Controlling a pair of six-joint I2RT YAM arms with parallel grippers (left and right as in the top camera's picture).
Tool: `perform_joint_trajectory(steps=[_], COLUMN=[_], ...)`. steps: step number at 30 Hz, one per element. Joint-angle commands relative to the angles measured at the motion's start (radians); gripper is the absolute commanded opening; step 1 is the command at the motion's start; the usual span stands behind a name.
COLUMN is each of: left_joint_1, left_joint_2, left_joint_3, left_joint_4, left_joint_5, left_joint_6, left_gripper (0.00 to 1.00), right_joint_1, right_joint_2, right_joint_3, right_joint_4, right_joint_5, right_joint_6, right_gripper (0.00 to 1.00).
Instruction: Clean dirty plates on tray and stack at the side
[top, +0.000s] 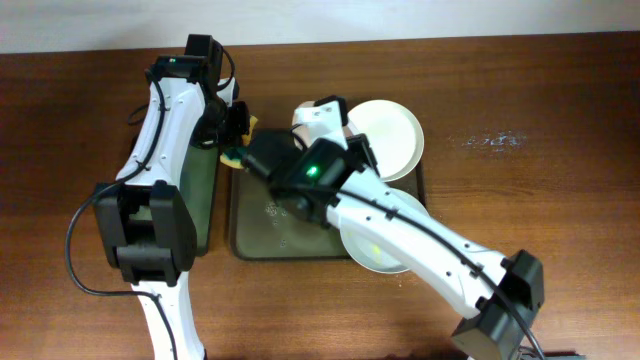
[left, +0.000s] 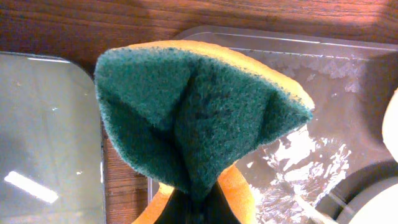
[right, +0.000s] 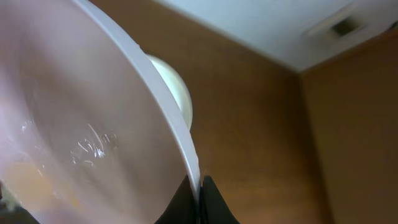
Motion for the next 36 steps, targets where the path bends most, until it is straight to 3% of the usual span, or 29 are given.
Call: perform_joint_trajectory(steps=[1, 7, 16, 26, 36], left_joint_1=[0.000, 0.000, 0.000, 0.000, 0.000], left_joint_2=[0.001, 0.001, 0.001, 0.001, 0.001], left_joint_3=[0.023, 0.023, 0.023, 0.023, 0.023], left_joint_4=[0.002, 0.003, 0.003, 0.003, 0.003], left_joint_5=[0.026, 0.026, 0.026, 0.026, 0.026], left_joint_6=[0.013, 0.013, 0.013, 0.013, 0.013], left_gripper=[0.00, 0.00, 0.00, 0.00, 0.00], right_joint_1=[0.050, 0.103, 0.106, -0.141, -0.252], right_joint_2=[-0.025, -0.025, -0.025, 0.019, 0.030], right_joint_3=[0.023, 0.023, 0.023, -0.063, -0.283], right_joint_4=[-0.005, -0.004, -0.003, 0.087, 0.369], right_joint_5=[0.243, 0.396, 0.377, -0.353, -0.765], right_joint_6=[0.059, 0.059, 0.116, 0.148, 0.012], right_gripper=[0.04, 0.04, 0.04, 0.04, 0.04])
